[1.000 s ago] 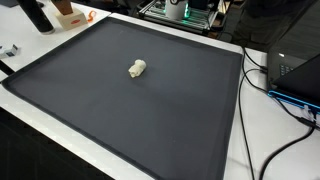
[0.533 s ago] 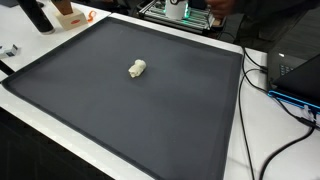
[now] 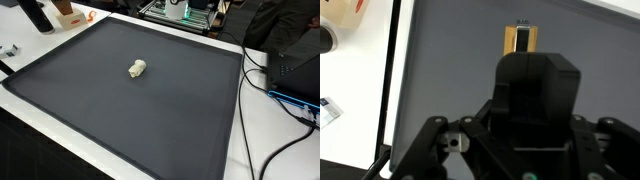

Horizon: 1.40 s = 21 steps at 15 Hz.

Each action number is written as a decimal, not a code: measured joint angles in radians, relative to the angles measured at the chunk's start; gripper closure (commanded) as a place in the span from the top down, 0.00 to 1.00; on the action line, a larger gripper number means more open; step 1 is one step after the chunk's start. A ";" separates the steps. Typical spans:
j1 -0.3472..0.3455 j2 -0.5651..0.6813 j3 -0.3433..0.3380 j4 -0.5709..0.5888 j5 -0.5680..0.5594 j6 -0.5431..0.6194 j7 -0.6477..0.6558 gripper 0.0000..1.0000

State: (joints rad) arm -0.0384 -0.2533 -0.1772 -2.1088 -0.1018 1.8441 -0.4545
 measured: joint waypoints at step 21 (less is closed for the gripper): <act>-0.004 0.204 -0.011 0.002 0.407 0.227 -0.180 0.23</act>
State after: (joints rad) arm -0.0426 -0.0493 -0.1878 -2.1064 0.3047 2.0709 -0.6348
